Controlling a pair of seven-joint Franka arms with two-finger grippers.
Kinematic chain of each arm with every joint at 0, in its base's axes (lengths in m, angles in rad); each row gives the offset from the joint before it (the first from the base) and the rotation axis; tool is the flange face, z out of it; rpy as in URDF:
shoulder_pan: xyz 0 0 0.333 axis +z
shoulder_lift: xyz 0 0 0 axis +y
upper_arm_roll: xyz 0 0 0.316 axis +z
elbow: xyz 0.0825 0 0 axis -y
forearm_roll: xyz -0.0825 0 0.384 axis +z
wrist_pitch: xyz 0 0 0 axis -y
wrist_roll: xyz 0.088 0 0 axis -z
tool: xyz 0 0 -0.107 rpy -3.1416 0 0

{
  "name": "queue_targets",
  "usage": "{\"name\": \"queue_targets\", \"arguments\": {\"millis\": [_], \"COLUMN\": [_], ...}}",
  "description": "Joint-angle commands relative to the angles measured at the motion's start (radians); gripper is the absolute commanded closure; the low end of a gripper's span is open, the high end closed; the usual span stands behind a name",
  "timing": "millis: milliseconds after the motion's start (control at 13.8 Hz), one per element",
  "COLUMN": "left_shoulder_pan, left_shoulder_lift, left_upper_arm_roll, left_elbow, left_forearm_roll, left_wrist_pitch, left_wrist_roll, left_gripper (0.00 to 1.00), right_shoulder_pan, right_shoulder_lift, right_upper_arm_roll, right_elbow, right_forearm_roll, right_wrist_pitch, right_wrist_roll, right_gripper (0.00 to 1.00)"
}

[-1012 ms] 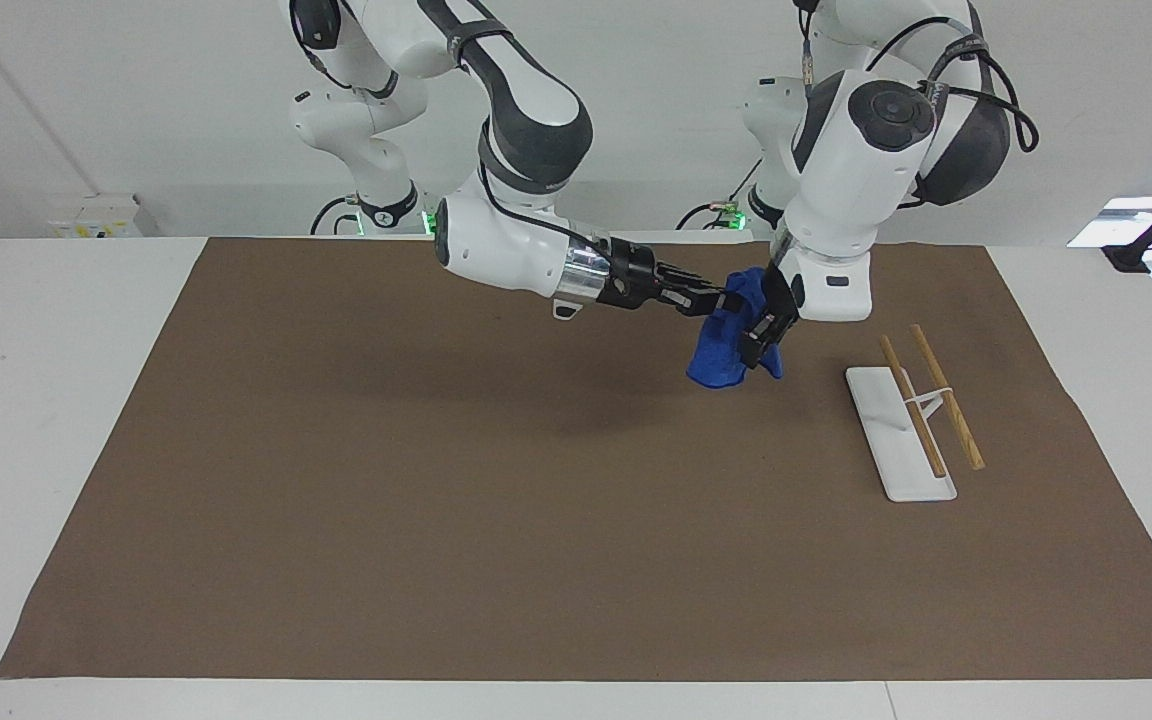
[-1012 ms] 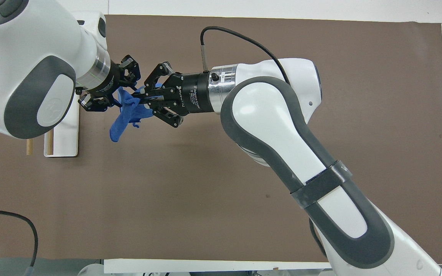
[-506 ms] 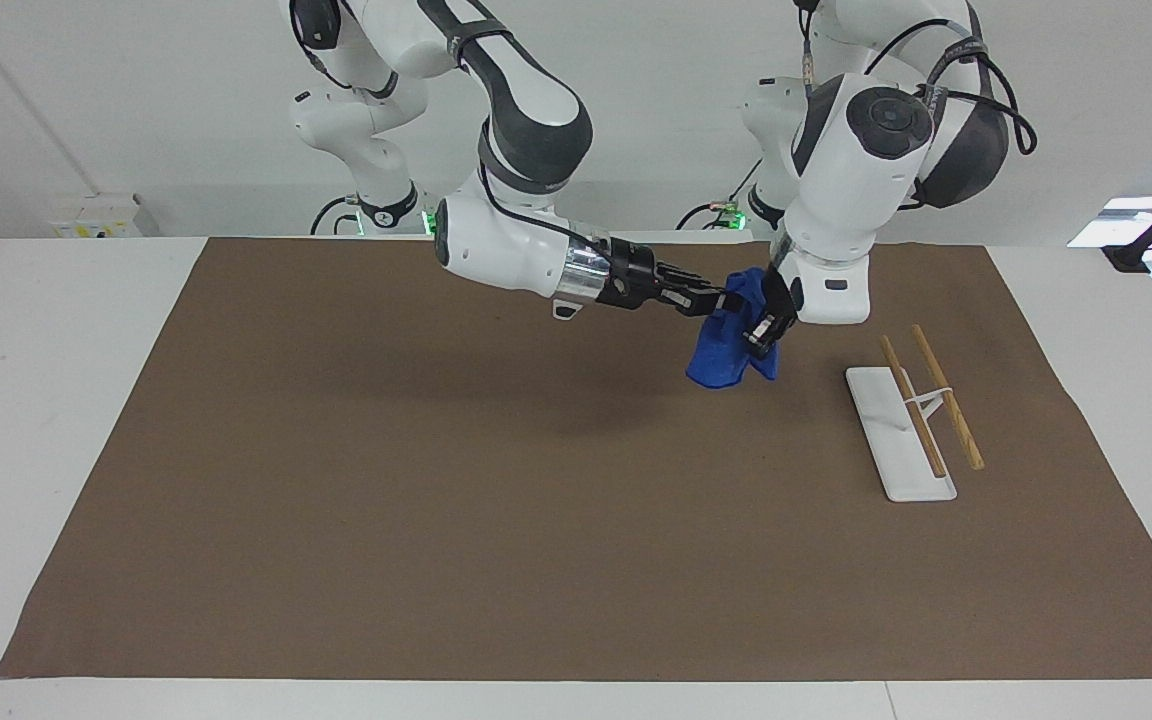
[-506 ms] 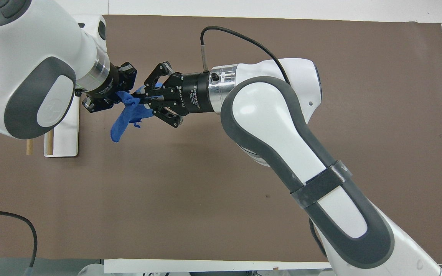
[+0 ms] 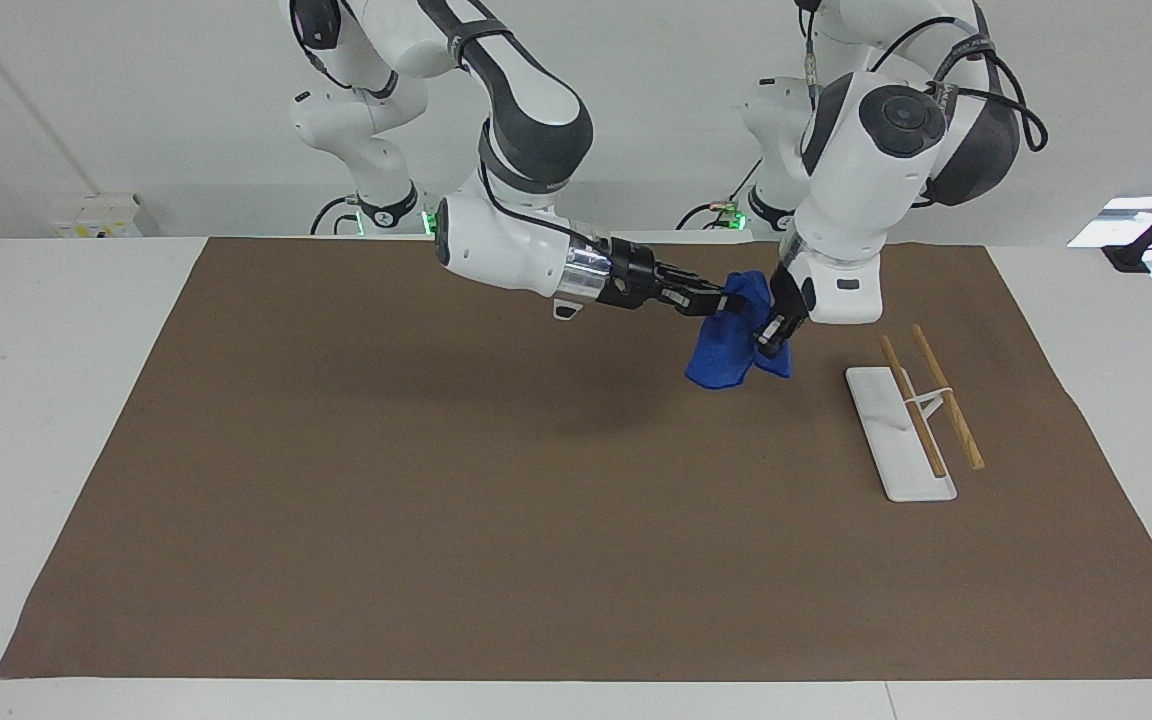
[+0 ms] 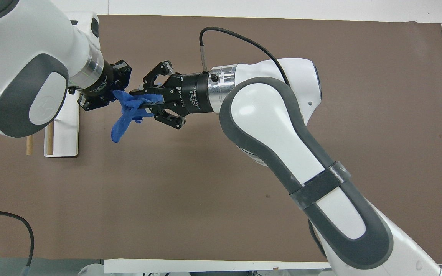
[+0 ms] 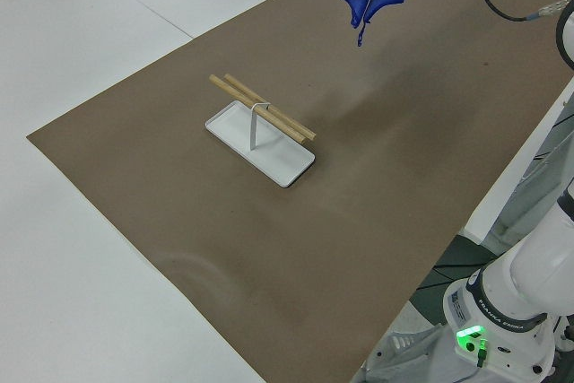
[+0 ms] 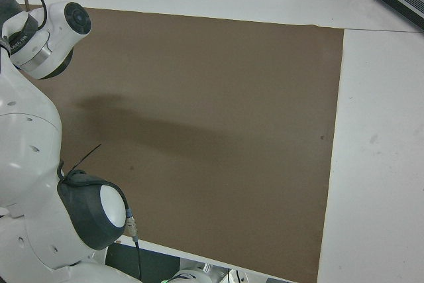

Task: Right arm passes towel to left arm to hang
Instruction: 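Hold the towel out with the right gripper while the left gripper grasps it, then open the right gripper and withdraw it while the left gripper pulls the towel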

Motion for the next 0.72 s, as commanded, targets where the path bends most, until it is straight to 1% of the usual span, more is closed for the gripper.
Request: {"name": "queue_targets", "arguments": {"millis": [0,145,289,434,506,651], "left_shoulder_pan": [0.003,0.006,0.007,0.008,0.007,0.008], "left_shoulder_lift": [-0.015,-0.017,-0.020,-0.028,-0.034,-0.041], "left_upper_arm_roll": [0.003,0.005,0.019,0.031,0.030,0.033], "left_elbow": [0.016,0.053,0.067,0.067,0.067,0.068], "left_forearm_roll": [0.010,0.011,0.013,0.029,0.065,0.085], "left_wrist_pitch": [-0.029,-0.029,-0.029,-0.023,-0.015,-0.003], "left_wrist_roll": [0.009,0.007,0.006,0.010,0.012,0.018], "left_gripper": [1.00,1.00,1.00,1.00,1.00,1.00], "right_shoulder_pan": [-0.015,-0.035,-0.088,-0.160,-0.200,-0.312], "right_shoulder_lift": [-0.023,-0.060,-0.064,-0.066,-0.068,-0.072], "right_upper_arm_roll": [-0.001,-0.006,-0.004,-0.007,-0.007,-0.006], "right_elbow": [-0.013,-0.019,-0.013,-0.013,-0.021,-0.024], "right_forearm_roll": [-0.136,-0.379,-0.577,-0.698,-0.754,-0.926], "right_wrist_pitch": [-0.020,-0.036,-0.111,-0.161,-0.179,-0.211], "right_wrist_roll": [-0.061,-0.157,-0.238,-0.378,-0.451,-0.599], "right_gripper": [0.00,0.00,0.00,0.00,0.00,0.00]}}
